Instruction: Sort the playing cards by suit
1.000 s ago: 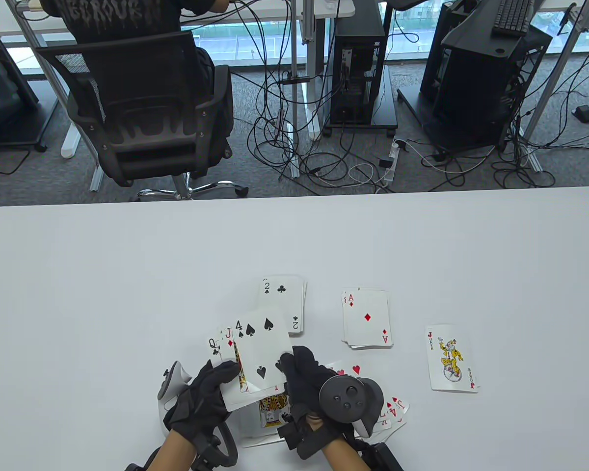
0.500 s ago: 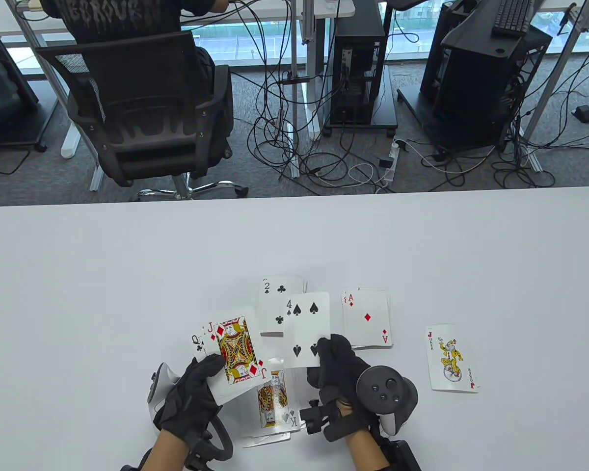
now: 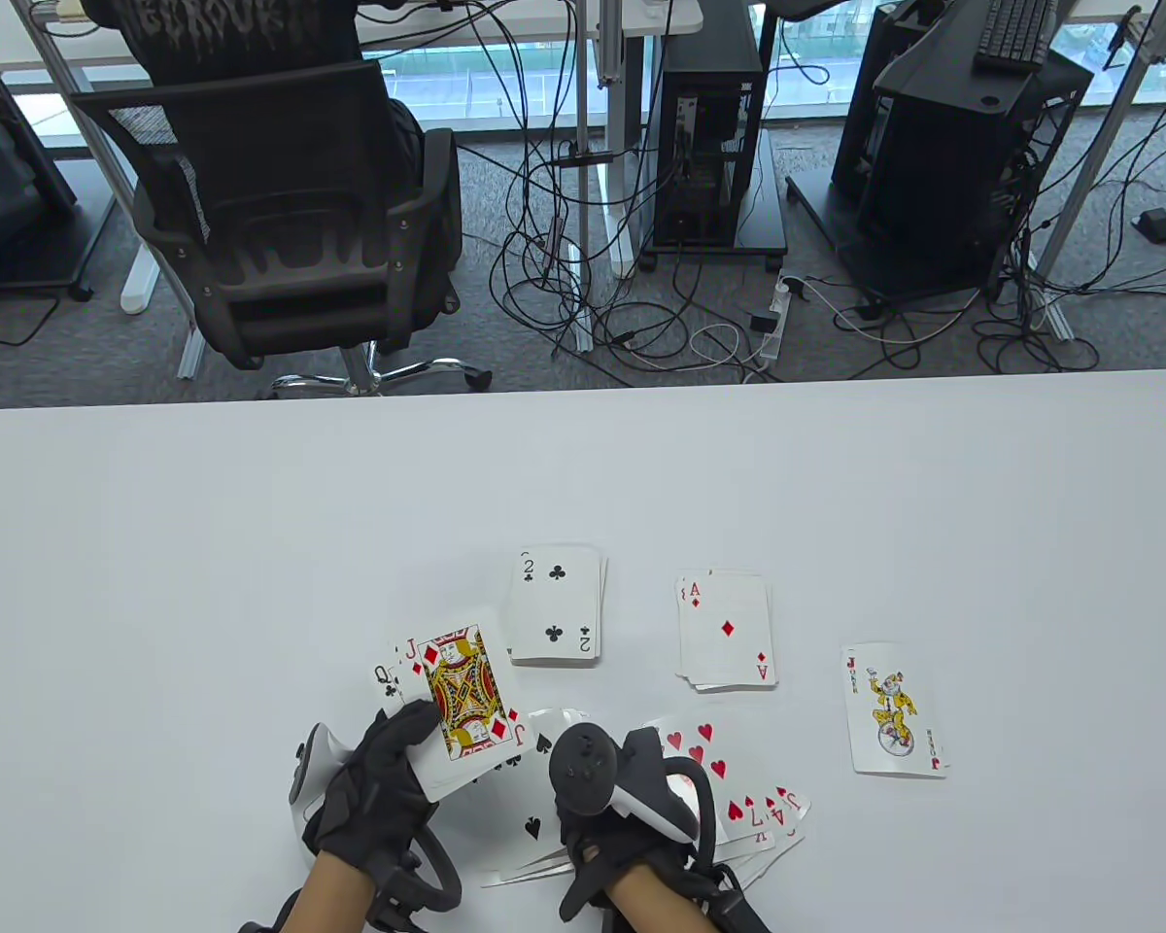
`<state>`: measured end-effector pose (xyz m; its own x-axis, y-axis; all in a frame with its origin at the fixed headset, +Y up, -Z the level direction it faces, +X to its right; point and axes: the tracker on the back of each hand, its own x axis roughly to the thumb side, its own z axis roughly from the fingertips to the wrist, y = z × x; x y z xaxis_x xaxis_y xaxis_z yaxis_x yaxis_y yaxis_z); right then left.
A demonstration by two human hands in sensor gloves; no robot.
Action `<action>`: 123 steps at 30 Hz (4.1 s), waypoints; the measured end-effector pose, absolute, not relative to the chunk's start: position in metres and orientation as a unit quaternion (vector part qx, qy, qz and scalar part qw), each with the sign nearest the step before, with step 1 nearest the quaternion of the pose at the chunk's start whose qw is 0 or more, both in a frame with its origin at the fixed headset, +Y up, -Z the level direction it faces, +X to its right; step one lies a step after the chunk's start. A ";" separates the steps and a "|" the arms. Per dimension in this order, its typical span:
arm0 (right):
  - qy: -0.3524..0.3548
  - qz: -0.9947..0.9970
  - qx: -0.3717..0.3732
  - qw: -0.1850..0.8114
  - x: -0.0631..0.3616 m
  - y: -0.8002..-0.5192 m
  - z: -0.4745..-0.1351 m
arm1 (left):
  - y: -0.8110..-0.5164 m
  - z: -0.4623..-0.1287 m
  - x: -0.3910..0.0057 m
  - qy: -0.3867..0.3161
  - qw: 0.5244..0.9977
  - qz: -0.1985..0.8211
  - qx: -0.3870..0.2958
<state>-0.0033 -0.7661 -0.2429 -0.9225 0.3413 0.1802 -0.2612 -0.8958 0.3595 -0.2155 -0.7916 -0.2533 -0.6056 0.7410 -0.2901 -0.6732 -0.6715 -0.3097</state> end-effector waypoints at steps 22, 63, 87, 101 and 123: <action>-0.096 0.896 0.141 0.409 0.037 -0.729 -0.238 | -0.795 -0.253 -0.211 -0.097 0.429 0.869 -0.229; -0.141 0.879 0.150 0.431 0.022 -0.728 -0.229 | -0.795 -0.252 -0.199 -0.123 0.445 0.850 -0.253; -0.145 0.900 -0.055 0.408 0.139 -0.722 -0.289 | -0.794 -0.251 -0.199 -0.106 0.410 0.872 -0.245; -0.028 0.961 -0.182 0.204 0.170 -0.758 -0.338 | -0.796 -0.252 -0.203 -0.093 0.402 0.879 -0.238; -0.173 0.942 0.130 0.256 0.065 -0.699 -0.290 | -0.796 -0.251 -0.203 -0.083 0.401 0.880 -0.239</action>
